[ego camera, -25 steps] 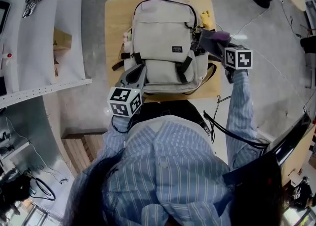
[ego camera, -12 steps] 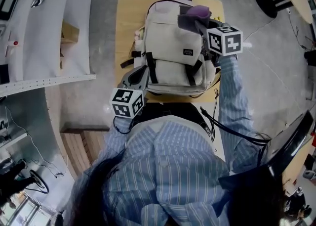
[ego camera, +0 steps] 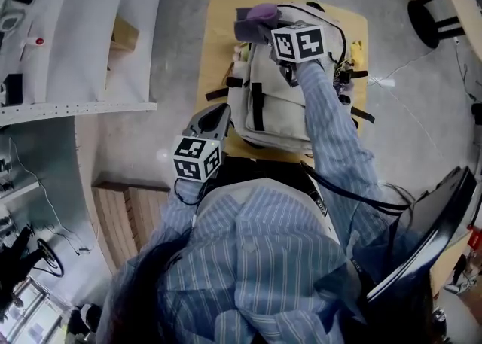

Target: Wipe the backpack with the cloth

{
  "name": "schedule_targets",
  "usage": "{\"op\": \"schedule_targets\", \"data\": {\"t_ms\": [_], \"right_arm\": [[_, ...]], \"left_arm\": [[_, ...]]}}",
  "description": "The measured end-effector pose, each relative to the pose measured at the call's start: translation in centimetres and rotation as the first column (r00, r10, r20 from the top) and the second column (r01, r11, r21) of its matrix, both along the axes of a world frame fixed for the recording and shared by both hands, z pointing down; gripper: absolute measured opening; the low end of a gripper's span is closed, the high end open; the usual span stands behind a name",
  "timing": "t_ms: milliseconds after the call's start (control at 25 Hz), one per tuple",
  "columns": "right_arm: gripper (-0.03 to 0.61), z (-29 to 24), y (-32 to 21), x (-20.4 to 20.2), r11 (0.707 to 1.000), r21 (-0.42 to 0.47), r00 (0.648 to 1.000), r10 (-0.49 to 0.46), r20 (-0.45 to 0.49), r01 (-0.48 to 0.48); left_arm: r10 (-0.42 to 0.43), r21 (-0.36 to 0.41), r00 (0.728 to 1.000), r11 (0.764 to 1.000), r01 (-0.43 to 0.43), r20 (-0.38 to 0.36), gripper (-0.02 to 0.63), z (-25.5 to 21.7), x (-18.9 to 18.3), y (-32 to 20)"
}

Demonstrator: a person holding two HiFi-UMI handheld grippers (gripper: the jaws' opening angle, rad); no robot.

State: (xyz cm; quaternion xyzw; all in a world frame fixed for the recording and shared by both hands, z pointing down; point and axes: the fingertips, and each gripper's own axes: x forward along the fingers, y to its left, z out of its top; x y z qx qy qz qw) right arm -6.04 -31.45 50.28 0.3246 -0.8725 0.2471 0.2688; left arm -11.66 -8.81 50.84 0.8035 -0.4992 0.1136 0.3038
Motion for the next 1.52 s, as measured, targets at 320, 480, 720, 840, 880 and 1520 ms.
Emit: {"op": "schedule_targets", "data": {"t_ms": [320, 480, 720, 840, 880, 1520], "right_arm": [[0.041, 2.2, 0.0, 6.5, 0.997, -0.017, 0.991, 0.07, -0.111, -0.073], [0.041, 1.9, 0.3, 12.2, 0.99, -0.004, 0.98, 0.136, -0.142, -0.138], [0.041, 2.3, 1.4, 21.8, 0.954, -0.013, 0.941, 0.293, -0.168, -0.299], [0.041, 2.7, 2.1, 26.5, 0.923, -0.022, 0.91, 0.375, -0.176, -0.384], [0.041, 2.9, 2.3, 28.0, 0.911, -0.025, 0.899, 0.4, -0.181, -0.411], [0.041, -1.7, -0.1, 31.5, 0.915, 0.058, 0.901, 0.402, -0.164, -0.398]], "left_arm": [[0.002, 0.018, 1.0, 1.0, -0.002, -0.006, 0.012, -0.2, -0.8, -1.0], [0.034, 0.023, 0.999, 0.999, -0.034, -0.009, 0.012, -0.4, 0.5, -1.5], [0.108, 0.029, 0.994, 0.994, -0.108, -0.012, 0.012, -0.8, 3.4, -2.1], [0.129, 0.029, 0.992, 0.991, -0.129, -0.009, 0.012, -0.8, 4.7, -2.5], [0.135, 0.03, 0.991, 0.99, -0.135, -0.009, 0.012, -0.9, 5.1, -2.6], [0.1, 0.016, 0.995, 0.995, -0.099, -0.011, 0.012, -0.6, 7.1, -2.8]]}}
